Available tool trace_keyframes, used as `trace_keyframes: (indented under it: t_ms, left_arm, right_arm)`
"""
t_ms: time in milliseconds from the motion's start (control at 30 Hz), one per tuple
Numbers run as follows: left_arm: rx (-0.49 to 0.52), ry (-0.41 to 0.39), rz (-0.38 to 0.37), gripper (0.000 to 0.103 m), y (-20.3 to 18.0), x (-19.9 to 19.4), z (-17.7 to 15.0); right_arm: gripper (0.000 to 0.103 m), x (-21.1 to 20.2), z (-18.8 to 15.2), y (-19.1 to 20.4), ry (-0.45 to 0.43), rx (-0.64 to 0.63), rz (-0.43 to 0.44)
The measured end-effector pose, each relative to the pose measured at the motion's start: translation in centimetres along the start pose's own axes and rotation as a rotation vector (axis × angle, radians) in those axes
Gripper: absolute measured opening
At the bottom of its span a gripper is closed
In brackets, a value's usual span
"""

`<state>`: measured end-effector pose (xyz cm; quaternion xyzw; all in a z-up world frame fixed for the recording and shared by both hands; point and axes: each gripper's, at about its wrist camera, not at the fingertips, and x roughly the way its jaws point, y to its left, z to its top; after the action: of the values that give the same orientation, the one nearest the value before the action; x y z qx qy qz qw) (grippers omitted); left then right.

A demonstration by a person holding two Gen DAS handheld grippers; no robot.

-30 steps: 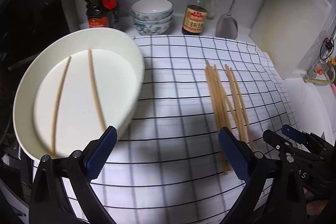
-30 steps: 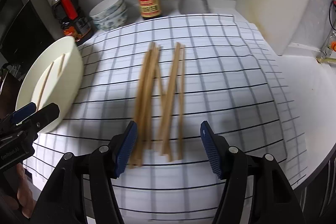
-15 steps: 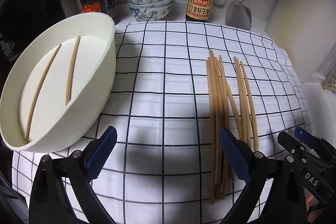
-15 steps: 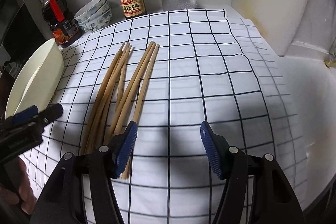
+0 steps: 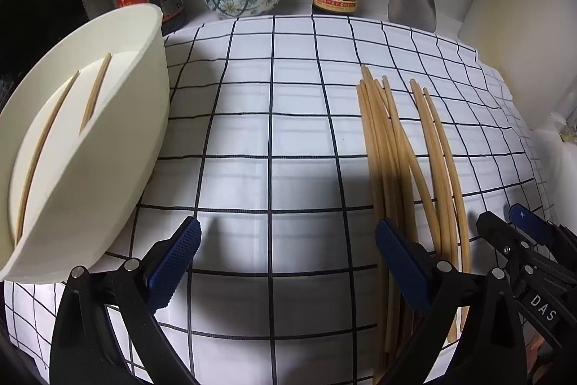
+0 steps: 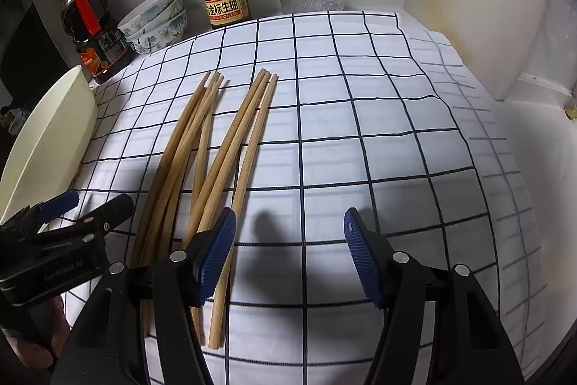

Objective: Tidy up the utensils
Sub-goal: 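Close the left tool on one chopstick while the right tool grasps another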

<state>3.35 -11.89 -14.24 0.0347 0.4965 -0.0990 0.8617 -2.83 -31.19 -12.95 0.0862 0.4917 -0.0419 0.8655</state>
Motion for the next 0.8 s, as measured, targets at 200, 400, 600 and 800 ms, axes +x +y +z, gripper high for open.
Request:
trace_keyframes:
  t_ms: [200,400,600,800]
  left_arm:
    - [0.003,0.015,-0.004,0.095,-0.05,0.53,-0.47]
    - [0.024,0.01,0.008,0.095,-0.41,0.66,-0.64]
    - [0.036,0.007,0.021,0.095,-0.75,0.62,-0.62]
    - [0.045,-0.011,0.024,0.095,-0.82,0.43,-0.41]
  right_arm:
    - [0.06,0.61,0.42,0.54,0.0,-0.023,-0.008]
    - [0.06,0.88,0.38,0.8,0.001,-0.043,-0.021]
    - [0.06,0.85,0.34,0.98,-0.006,-0.06,-0.033]
    - [0.06,0.8,0.32,0.93,-0.008,-0.061,-0.035]
